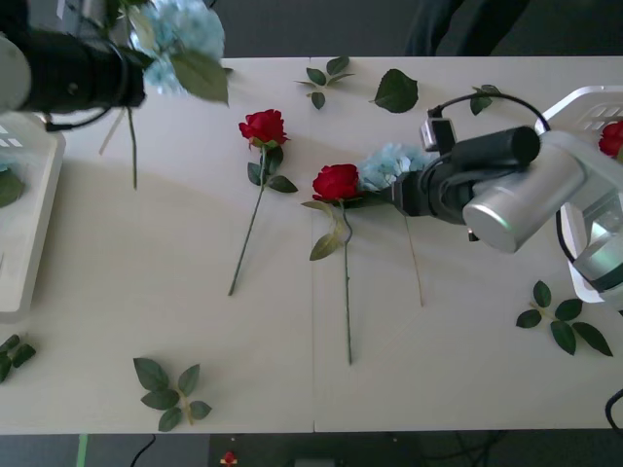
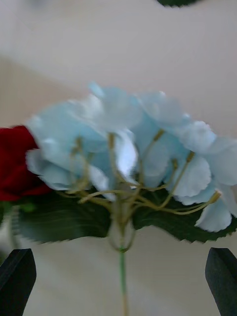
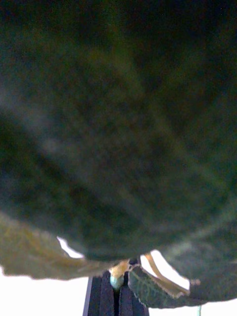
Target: Place the red flowers into the right box and the blue flowers into the left box. If a person shows an open palm, hand one flower to the person first, then continue sorting.
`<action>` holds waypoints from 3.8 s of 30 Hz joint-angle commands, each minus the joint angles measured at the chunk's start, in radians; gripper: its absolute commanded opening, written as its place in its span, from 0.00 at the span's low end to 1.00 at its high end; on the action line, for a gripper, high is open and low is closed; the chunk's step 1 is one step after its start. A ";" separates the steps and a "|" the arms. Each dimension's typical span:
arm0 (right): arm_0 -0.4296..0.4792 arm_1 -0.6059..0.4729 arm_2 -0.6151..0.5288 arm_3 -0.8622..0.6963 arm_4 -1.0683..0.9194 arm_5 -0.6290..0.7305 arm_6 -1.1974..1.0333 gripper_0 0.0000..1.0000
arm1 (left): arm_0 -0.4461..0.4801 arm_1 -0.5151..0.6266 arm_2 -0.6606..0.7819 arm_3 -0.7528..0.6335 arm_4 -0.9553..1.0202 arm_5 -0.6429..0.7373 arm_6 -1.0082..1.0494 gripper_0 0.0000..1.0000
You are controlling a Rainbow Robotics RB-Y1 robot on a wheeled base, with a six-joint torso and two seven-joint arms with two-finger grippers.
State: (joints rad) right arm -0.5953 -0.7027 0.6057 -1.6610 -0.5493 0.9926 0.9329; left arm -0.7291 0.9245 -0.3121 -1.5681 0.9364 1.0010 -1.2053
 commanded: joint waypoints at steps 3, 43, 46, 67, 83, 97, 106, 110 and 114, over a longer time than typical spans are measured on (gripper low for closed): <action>-0.047 0.002 0.052 0.044 0.026 -0.029 -0.014 1.00 | 0.001 0.063 0.051 -0.038 0.016 0.007 0.004 0.00; -0.112 0.017 0.212 0.257 0.032 -0.255 -0.045 0.00 | 0.010 0.100 0.090 -0.038 0.045 0.007 -0.135 1.00; -0.112 0.017 0.213 0.257 0.031 -0.256 -0.046 0.00 | -0.016 0.111 0.100 -0.036 0.059 0.042 -0.122 1.00; 0.042 -0.034 -0.259 -0.307 -0.368 0.141 0.113 0.00 | -0.069 0.129 0.189 0.168 0.102 0.459 0.351 1.00; 0.123 0.134 -0.501 -0.462 -0.854 0.161 0.716 0.00 | -0.069 0.129 -0.179 0.430 0.122 -0.062 0.536 1.00; 0.203 0.197 -0.449 -0.462 -1.040 0.020 1.169 0.00 | -0.067 0.123 -0.346 0.514 0.242 -0.326 0.559 1.00; 0.219 0.197 -0.351 -0.462 -1.081 -0.103 1.236 0.00 | -0.069 0.137 -0.306 0.459 0.262 -0.317 0.561 1.00; 0.219 0.195 -0.348 -0.462 -1.081 -0.111 1.239 0.00 | -0.067 0.145 -0.239 0.425 0.260 -0.226 0.553 1.00; 0.221 0.169 -0.348 -0.462 -1.089 -0.200 1.245 0.00 | -0.067 0.151 -0.151 0.388 0.260 -0.117 0.547 1.00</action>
State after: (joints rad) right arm -0.3840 -0.5256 0.2536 -2.0868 -1.6190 0.8573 2.1654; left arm -0.7632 1.0134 -0.5530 -1.1353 1.1897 0.8281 -0.6972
